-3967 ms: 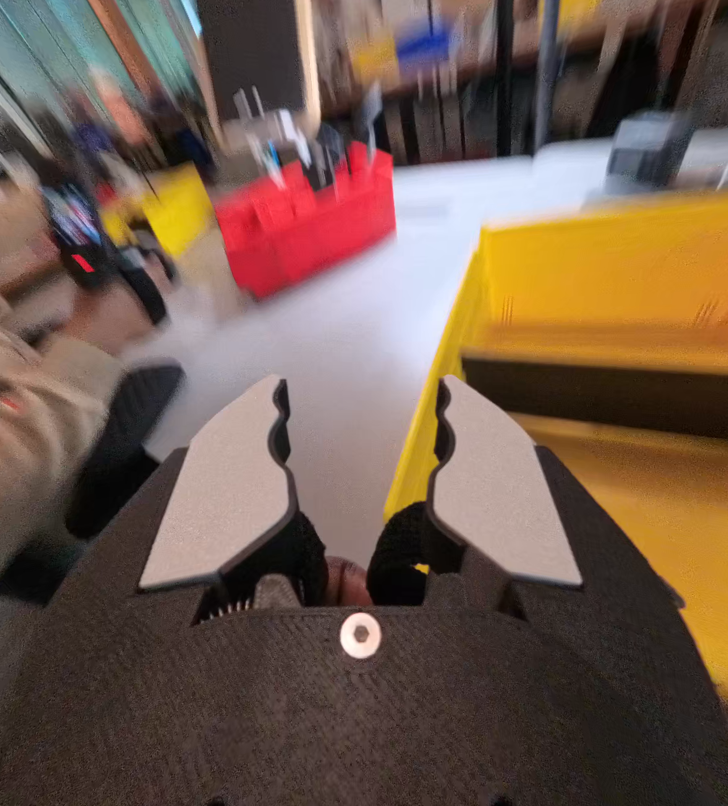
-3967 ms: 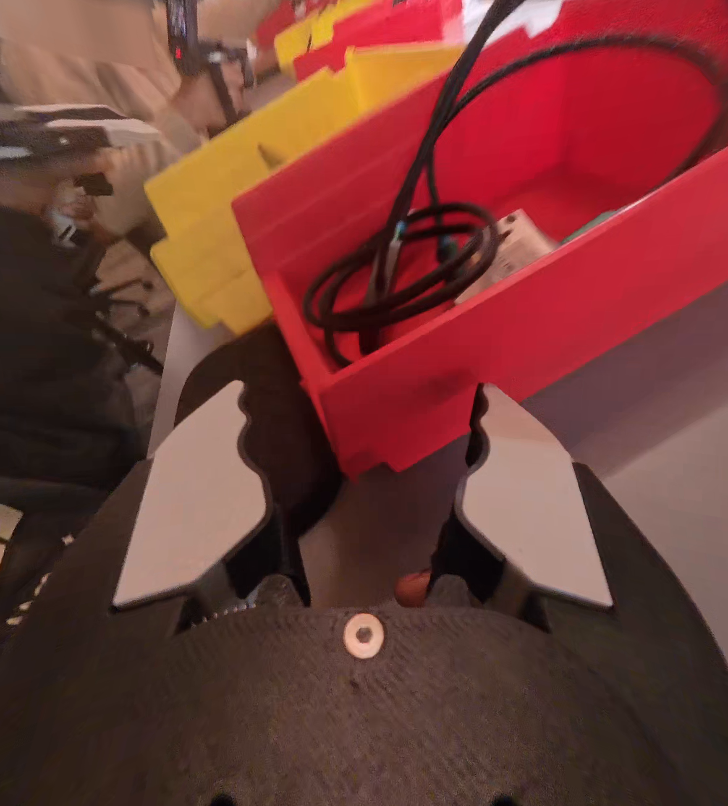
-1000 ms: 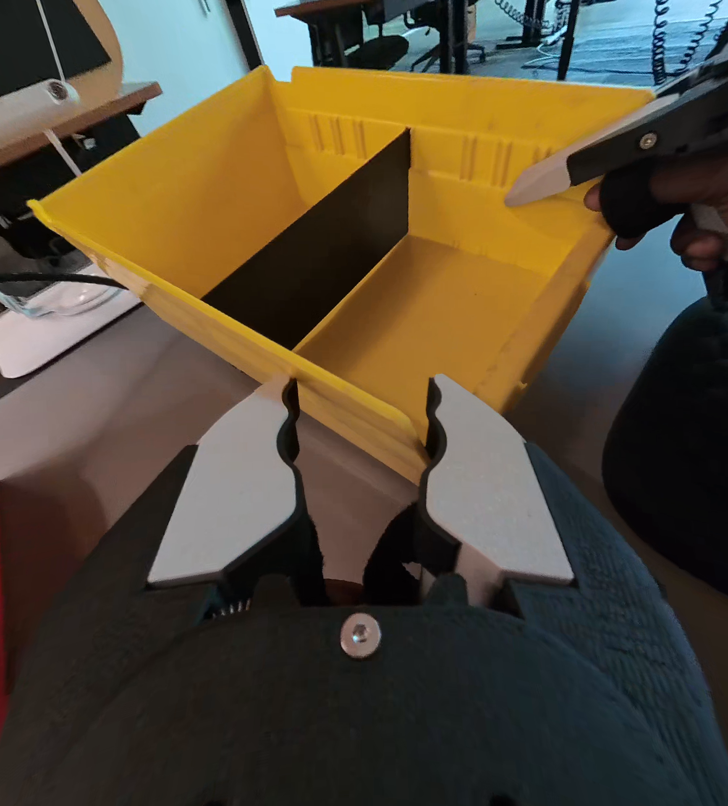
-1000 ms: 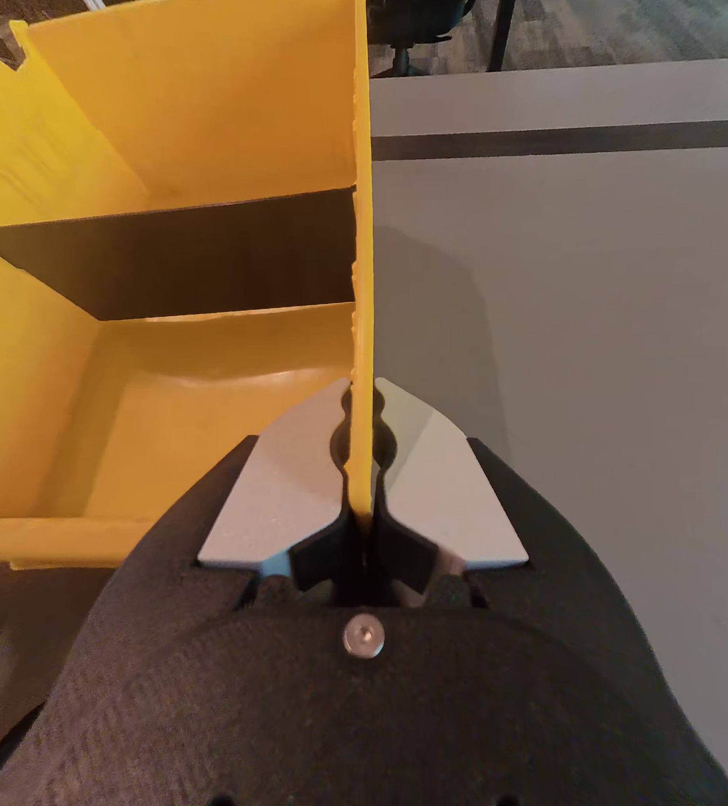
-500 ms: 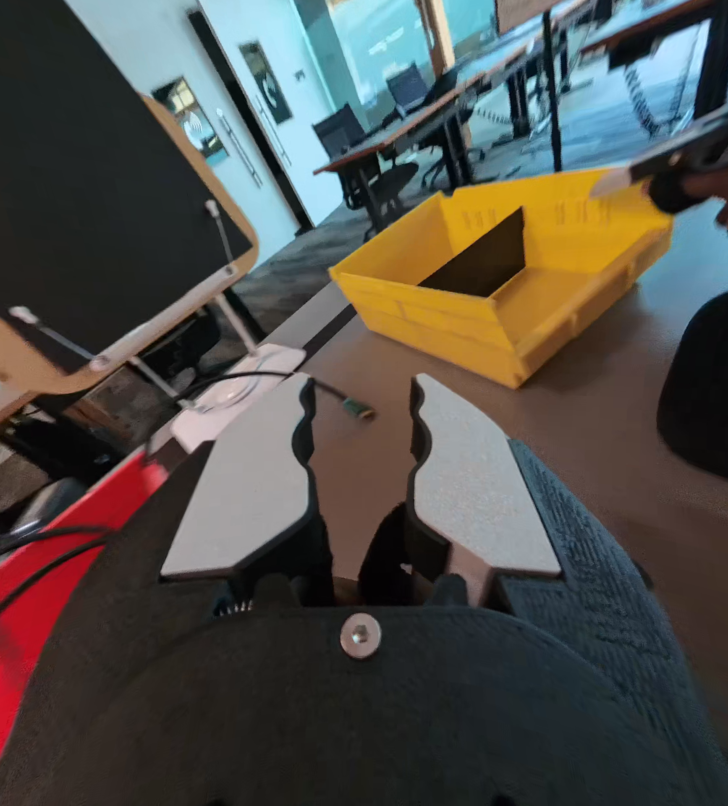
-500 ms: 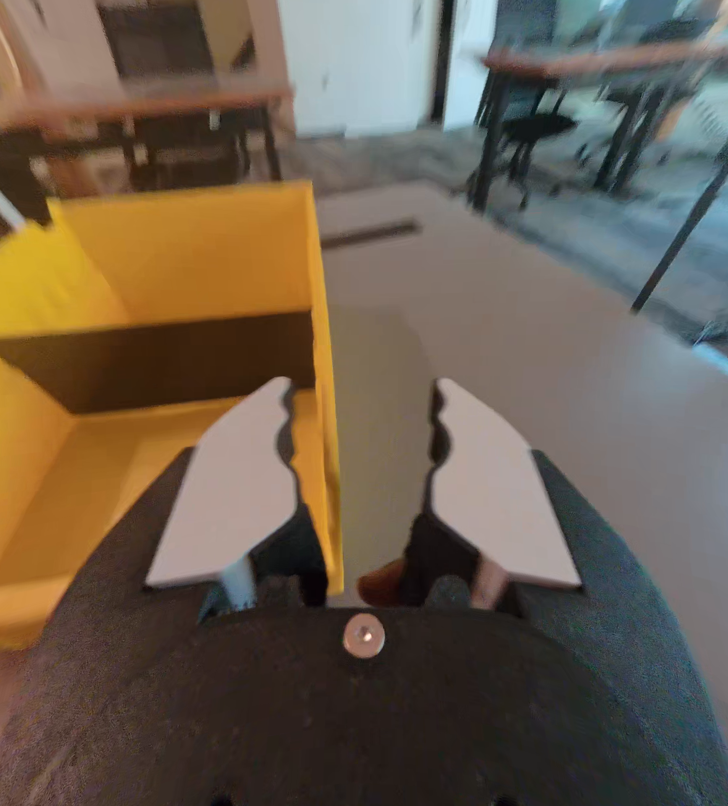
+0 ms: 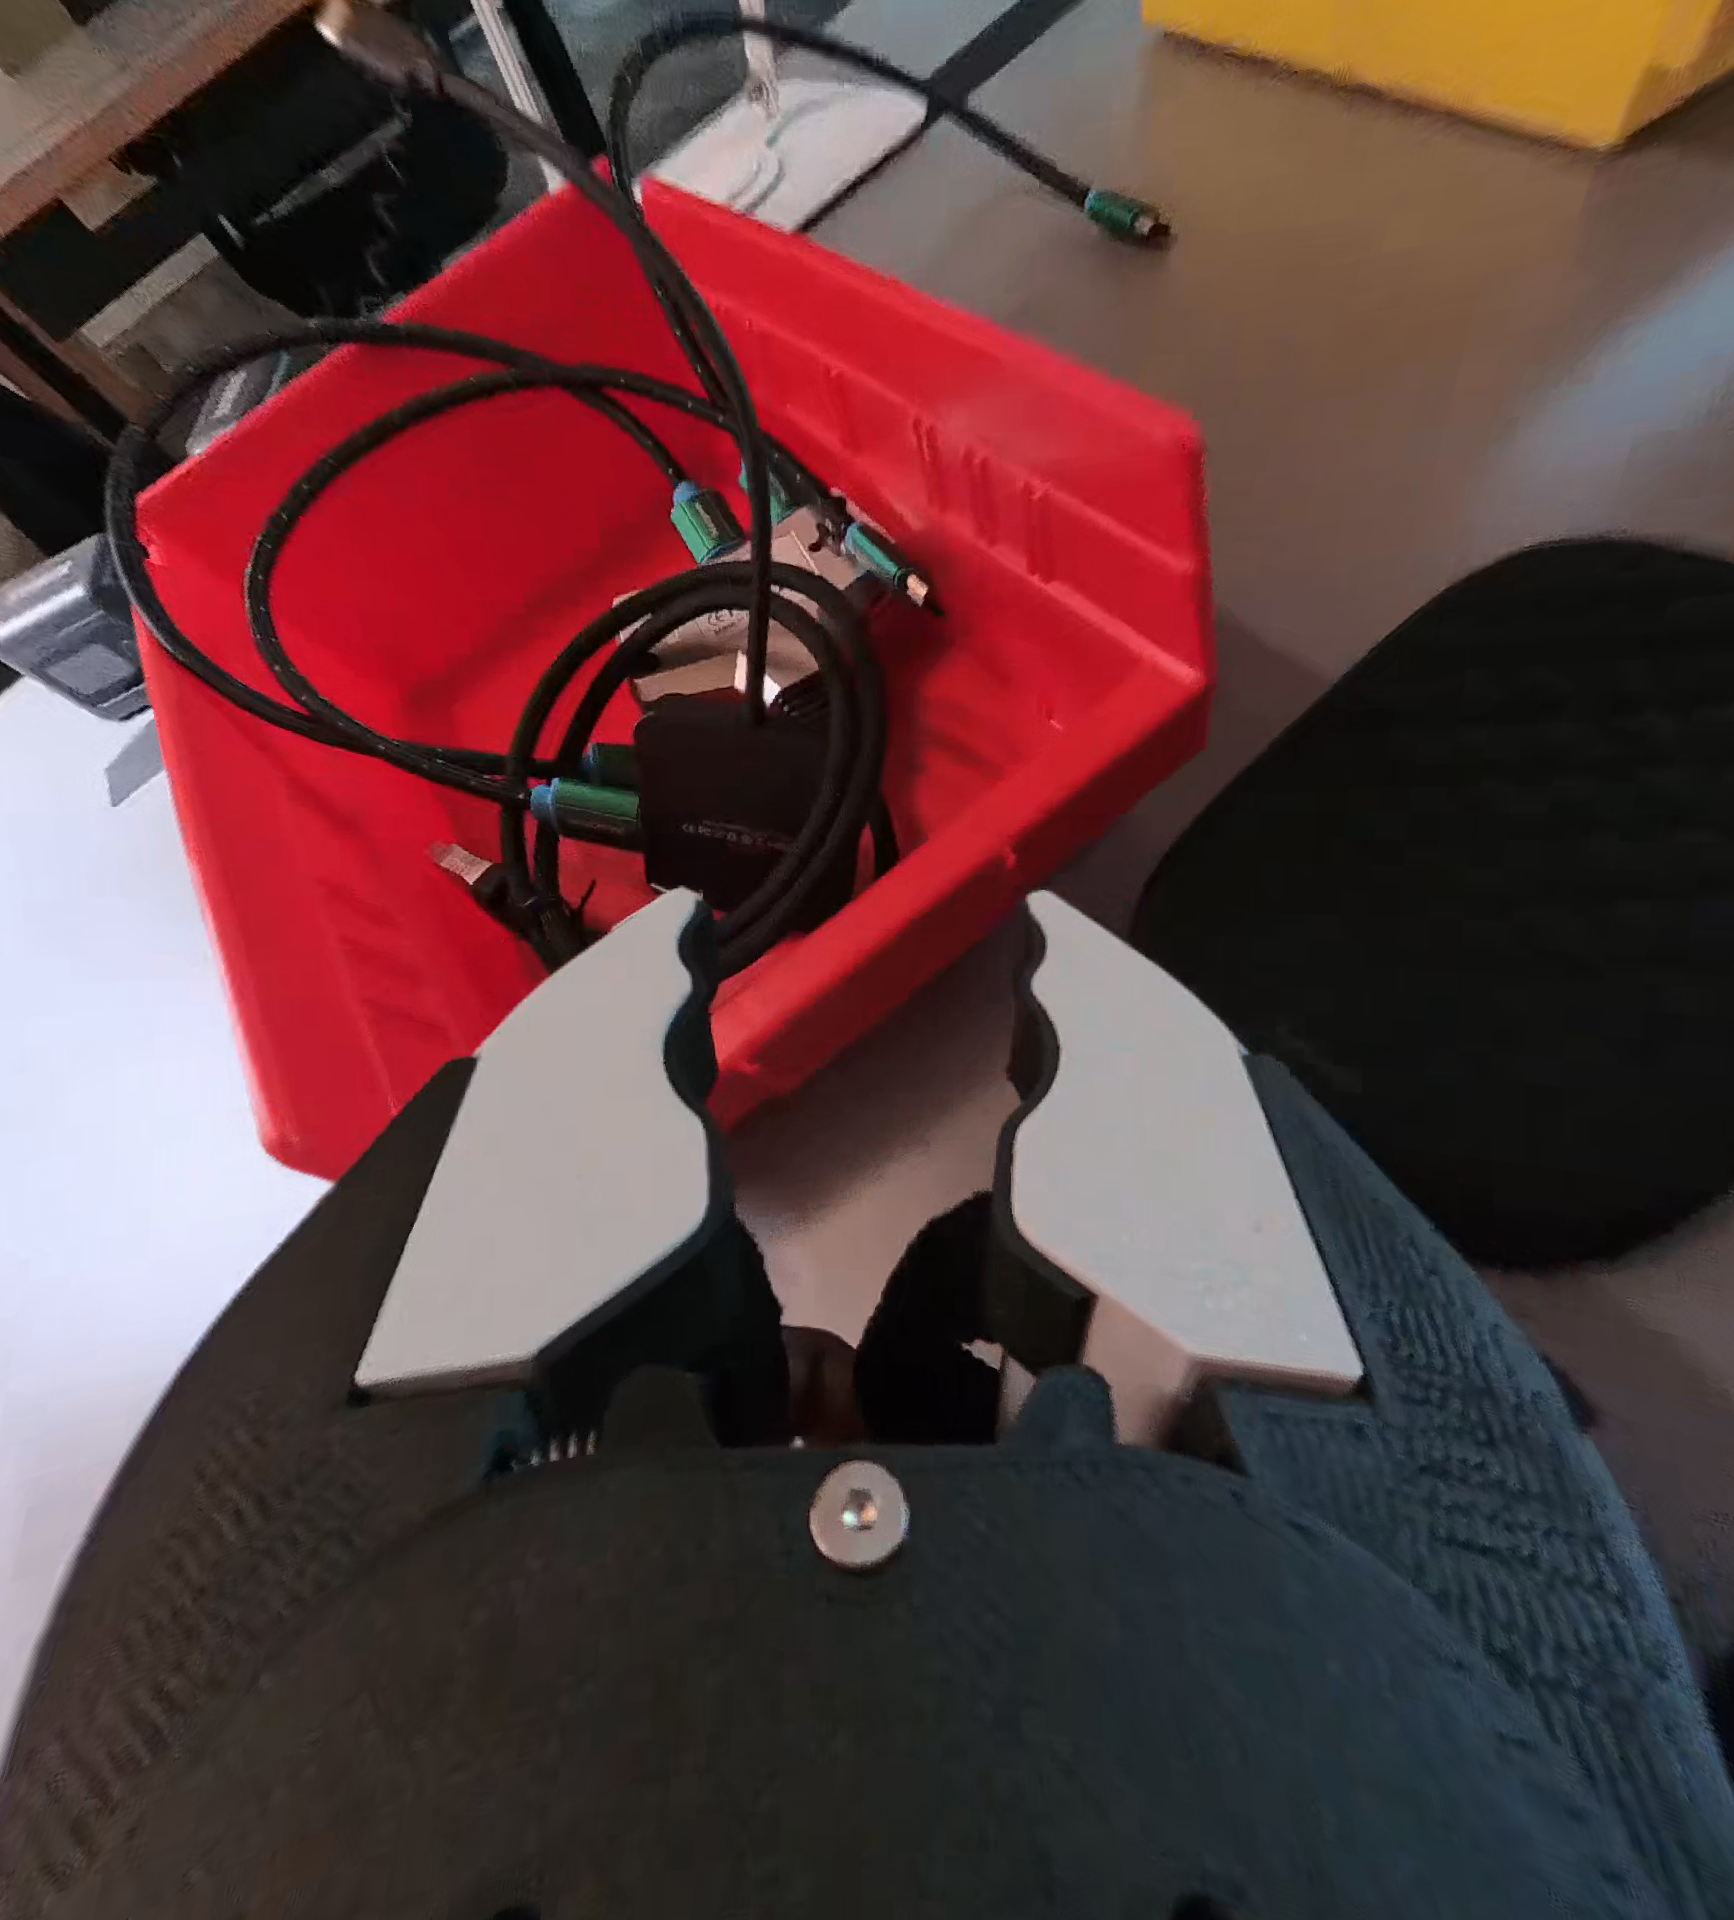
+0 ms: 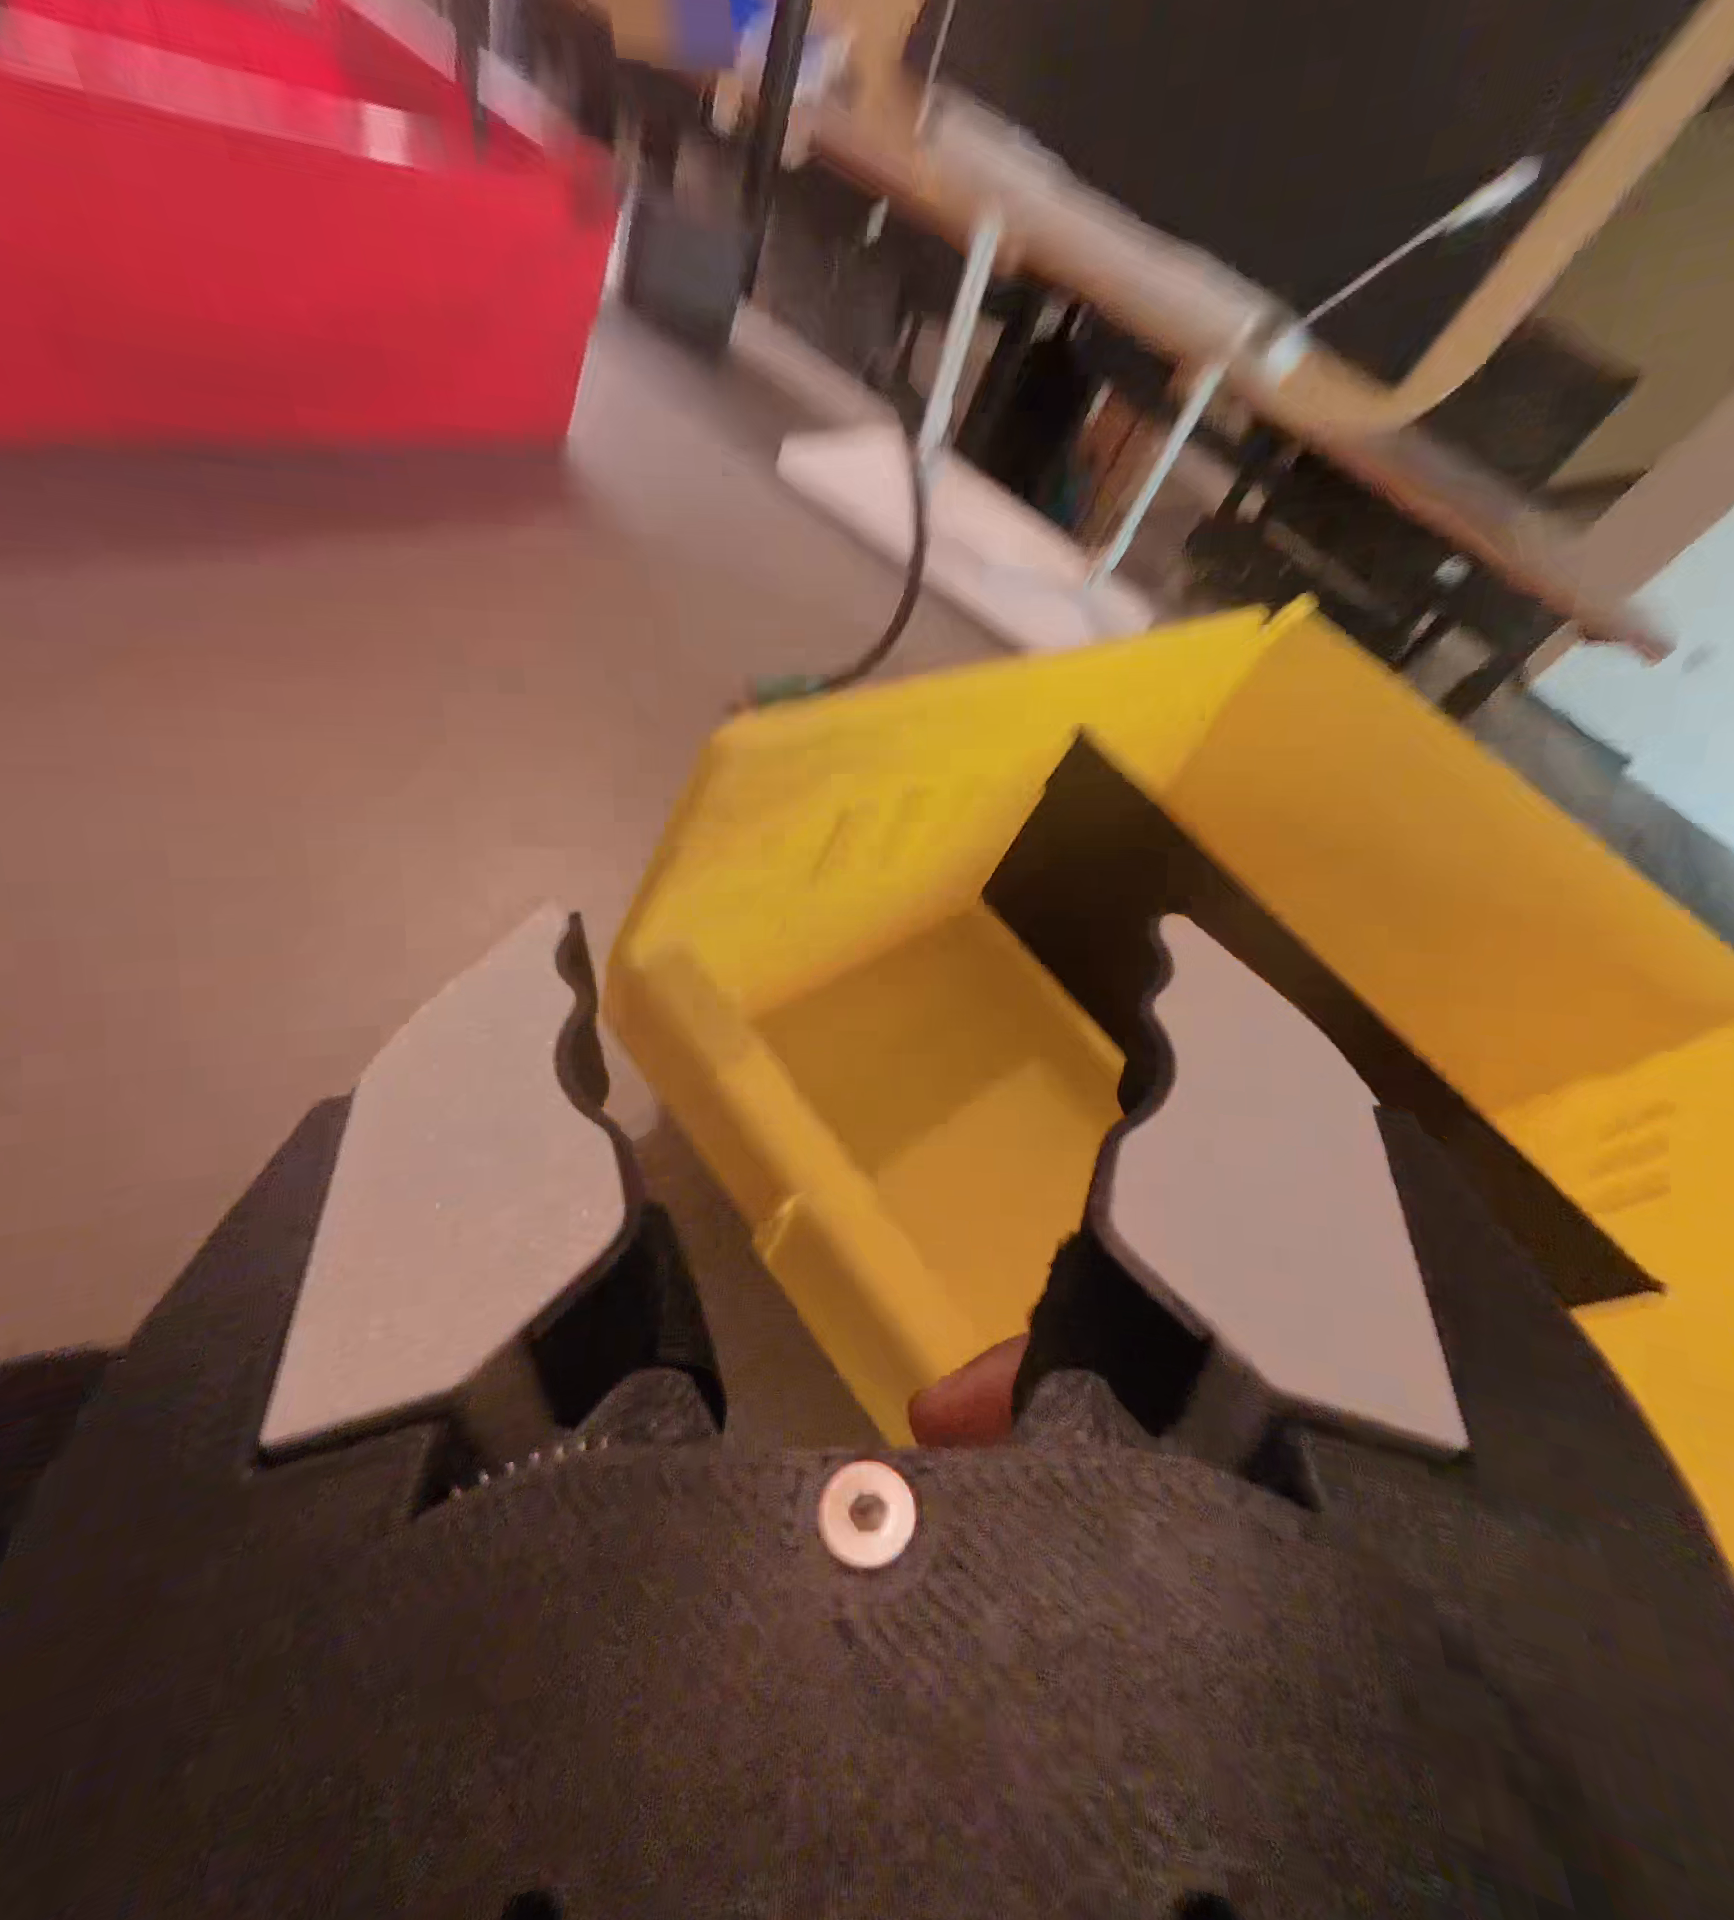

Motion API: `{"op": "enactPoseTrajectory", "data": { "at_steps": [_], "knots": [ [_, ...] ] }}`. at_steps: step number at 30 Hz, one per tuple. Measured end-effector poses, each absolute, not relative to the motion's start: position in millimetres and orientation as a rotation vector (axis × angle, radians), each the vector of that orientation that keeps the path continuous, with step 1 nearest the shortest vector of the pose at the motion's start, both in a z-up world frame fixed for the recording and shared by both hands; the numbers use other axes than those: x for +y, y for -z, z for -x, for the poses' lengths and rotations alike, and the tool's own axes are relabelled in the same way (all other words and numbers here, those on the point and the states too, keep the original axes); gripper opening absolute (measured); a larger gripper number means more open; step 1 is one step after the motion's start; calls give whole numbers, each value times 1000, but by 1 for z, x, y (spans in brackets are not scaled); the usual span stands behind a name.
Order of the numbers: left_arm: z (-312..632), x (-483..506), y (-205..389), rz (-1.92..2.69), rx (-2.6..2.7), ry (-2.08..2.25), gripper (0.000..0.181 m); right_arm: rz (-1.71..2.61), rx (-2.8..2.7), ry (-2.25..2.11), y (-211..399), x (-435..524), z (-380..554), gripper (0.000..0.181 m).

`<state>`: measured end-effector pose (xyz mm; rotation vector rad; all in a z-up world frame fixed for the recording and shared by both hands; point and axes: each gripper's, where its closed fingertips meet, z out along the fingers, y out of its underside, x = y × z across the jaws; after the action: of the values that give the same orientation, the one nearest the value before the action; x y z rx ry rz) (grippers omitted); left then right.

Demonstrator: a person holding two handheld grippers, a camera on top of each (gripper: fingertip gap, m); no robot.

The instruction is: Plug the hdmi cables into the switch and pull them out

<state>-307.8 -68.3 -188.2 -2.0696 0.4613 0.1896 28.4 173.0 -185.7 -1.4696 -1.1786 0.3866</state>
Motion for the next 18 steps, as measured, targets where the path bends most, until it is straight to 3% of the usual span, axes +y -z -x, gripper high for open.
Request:
{"op": "enactPoseTrajectory", "data": {
  "at_steps": [5,8,11,18],
  "knots": [
    [321,-52,237,2270,539,-287,48,1582,-1427,-55,236,179,-29,93],
    [320,-47,241,2211,507,-183,53,1542,-1466,98,242,186,-34,76],
    [320,-47,241,2221,457,-136,54,1613,-1497,182,256,190,-45,43],
    [317,-48,238,2377,214,11,52,1752,-1401,274,257,203,-78,44]
  ]
}}
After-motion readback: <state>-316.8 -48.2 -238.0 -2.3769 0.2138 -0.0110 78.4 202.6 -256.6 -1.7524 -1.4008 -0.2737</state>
